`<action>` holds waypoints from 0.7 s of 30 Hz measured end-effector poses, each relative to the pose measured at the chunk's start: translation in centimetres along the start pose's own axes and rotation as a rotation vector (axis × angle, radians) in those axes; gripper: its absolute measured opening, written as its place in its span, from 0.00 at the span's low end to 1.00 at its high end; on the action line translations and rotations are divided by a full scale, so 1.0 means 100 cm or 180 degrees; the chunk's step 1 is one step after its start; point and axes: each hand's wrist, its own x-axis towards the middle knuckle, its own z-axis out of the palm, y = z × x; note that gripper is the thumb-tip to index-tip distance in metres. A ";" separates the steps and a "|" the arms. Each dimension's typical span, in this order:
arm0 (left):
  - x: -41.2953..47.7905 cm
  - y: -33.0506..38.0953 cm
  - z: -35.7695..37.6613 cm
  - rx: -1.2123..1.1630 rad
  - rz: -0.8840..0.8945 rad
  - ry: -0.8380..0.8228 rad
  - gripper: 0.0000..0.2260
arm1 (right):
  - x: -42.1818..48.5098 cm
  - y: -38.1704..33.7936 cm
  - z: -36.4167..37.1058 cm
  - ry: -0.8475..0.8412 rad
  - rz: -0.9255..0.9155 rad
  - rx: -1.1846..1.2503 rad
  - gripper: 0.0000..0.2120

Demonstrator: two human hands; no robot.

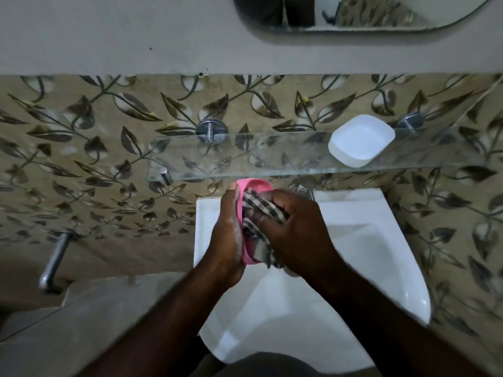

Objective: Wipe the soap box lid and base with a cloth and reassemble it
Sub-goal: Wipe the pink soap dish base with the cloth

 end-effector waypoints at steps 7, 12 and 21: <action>-0.006 0.002 -0.001 0.0237 0.0376 0.0088 0.23 | 0.005 0.005 -0.010 0.0155 0.0064 -0.1005 0.16; -0.008 0.014 0.002 0.0312 0.0395 0.0157 0.25 | -0.027 -0.019 -0.009 -0.0518 0.0454 -0.0215 0.08; -0.009 0.023 0.011 0.0174 0.0301 -0.0288 0.24 | 0.001 -0.025 -0.009 0.0546 -0.0617 -0.0918 0.13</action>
